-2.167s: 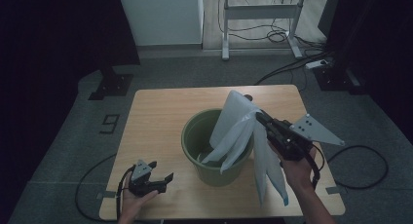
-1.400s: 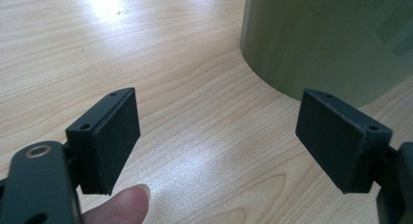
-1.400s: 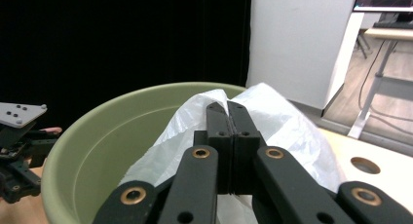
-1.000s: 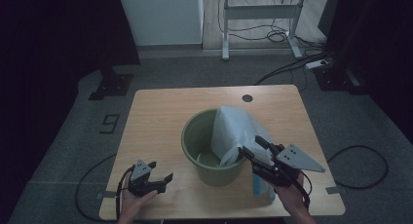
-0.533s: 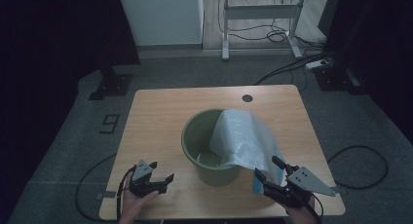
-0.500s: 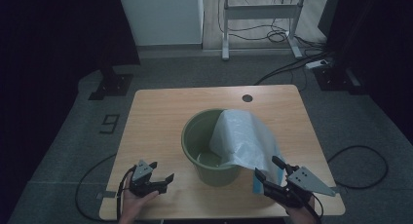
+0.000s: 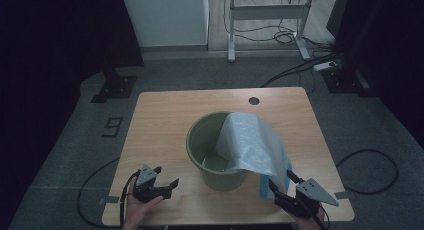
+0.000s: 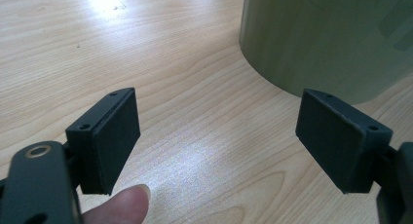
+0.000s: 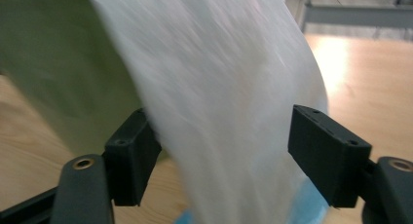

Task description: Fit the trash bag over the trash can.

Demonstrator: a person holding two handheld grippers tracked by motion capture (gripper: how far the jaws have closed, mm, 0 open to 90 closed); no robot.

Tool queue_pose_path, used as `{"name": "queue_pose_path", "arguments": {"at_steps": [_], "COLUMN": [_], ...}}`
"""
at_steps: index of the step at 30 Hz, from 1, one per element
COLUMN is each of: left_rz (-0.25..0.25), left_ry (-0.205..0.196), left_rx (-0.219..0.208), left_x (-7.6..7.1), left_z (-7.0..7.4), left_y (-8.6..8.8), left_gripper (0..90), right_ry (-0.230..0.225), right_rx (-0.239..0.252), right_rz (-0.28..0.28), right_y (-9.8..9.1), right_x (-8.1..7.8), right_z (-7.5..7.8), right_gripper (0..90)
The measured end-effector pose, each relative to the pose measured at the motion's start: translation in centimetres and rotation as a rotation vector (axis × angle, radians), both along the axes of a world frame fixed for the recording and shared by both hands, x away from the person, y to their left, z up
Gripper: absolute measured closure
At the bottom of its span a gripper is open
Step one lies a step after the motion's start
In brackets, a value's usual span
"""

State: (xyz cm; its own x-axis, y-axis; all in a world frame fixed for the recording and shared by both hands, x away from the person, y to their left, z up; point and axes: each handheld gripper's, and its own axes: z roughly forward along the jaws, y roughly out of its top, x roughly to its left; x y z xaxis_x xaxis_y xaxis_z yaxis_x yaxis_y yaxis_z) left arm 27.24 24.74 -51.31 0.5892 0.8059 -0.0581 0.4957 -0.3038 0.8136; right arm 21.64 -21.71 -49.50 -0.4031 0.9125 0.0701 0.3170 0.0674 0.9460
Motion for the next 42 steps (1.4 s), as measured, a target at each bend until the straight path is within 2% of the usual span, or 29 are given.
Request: {"name": "queue_pose_path", "arguments": {"at_steps": [3, 4, 6, 7, 8, 9, 11, 12, 15, 17, 18, 19, 22, 26, 31, 34, 38, 42], "left_rz": [0.0, 0.0, 0.0, 0.0, 0.0, 0.001, 0.002, 0.002, 0.002, 0.002, 0.002, 0.002, 0.005, 0.011, 0.008, -0.002, -0.001, 0.014], "left_ry": [0.001, 0.001, 0.0, -0.001, -0.002, -0.003, -0.004, -0.004, -0.005, -0.008, -0.009, -0.012, -0.024, -0.041, -0.065, -0.072, -0.072, -0.101], "left_rx": [0.001, 0.0, 0.0, 0.0, -0.001, -0.003, -0.006, -0.006, -0.006, -0.005, -0.007, -0.008, -0.015, -0.029, -0.043, -0.075, -0.126, -0.151], "left_x": [0.0, 0.0, 0.0, 0.0, 0.0, 0.0, 0.0, 0.0, 0.0, -0.1, -0.1, -0.1, -0.3, -0.5, -1.0, -1.3, -1.8, -2.6], "left_z": [0.0, 0.0, 0.0, 0.0, 0.1, 0.1, 0.1, 0.1, 0.1, 0.2, 0.3, 0.4, 0.8, 1.7, 3.3, 4.5, 6.1, 8.2], "left_y": [0.0, 0.0, 0.0, 0.0, 0.0, 0.1, 0.1, 0.1, 0.1, 0.0, 0.0, 0.0, 0.0, -0.2, -0.6, -0.8, -0.9, -1.5], "left_gripper": [15.9, 15.9, 15.9, 15.9, 15.9, 15.9, 15.9, 15.9, 15.9, 15.9, 15.9, 15.9, 15.9, 16.2, 16.6, 17.5, 18.9, 19.4], "right_ry": [0.02, 0.022, 0.028, 0.026, 0.019, 0.019, -0.01, -0.01, -0.048, -0.074, -0.104, -0.104, -0.157, -0.226, -0.277, -0.302, -0.319, -0.324], "right_rx": [-0.005, -0.012, -0.019, -0.023, -0.031, -0.031, -0.051, -0.051, -0.048, -0.041, -0.033, -0.033, -0.012, 0.025, 0.05, 0.051, 0.049, 0.043], "right_rz": [-0.02, -0.023, -0.031, -0.042, -0.047, -0.047, -0.066, -0.066, -0.087, -0.1, -0.11, -0.11, -0.119, -0.111, -0.085, -0.062, -0.033, -0.002], "right_y": [-0.3, -0.3, -0.5, -0.7, -0.8, -0.8, -1.1, -1.1, -1.6, -2.0, -2.3, -2.3, -2.7, -2.8, -2.1, -1.3, -0.2, 0.8], "right_x": [0.5, 0.6, 0.9, 1.1, 1.1, 1.1, 1.2, 1.2, 1.2, 1.2, 1.2, 1.2, 1.3, 1.6, 2.1, 2.2, 2.4, 2.7], "right_z": [-0.8, -0.9, -1.1, -1.1, -1.1, -1.1, -0.6, -0.6, 0.2, 1.0, 2.0, 2.0, 3.7, 6.8, 9.6, 10.9, 11.8, 12.3], "right_gripper": [34.5, 39.5, 53.0, 68.7, 73.8, 73.8, 85.7, 85.7, 88.3, 88.4, 88.4, 88.4, 88.5, 88.5, 88.5, 88.4, 88.4, 88.4]}}
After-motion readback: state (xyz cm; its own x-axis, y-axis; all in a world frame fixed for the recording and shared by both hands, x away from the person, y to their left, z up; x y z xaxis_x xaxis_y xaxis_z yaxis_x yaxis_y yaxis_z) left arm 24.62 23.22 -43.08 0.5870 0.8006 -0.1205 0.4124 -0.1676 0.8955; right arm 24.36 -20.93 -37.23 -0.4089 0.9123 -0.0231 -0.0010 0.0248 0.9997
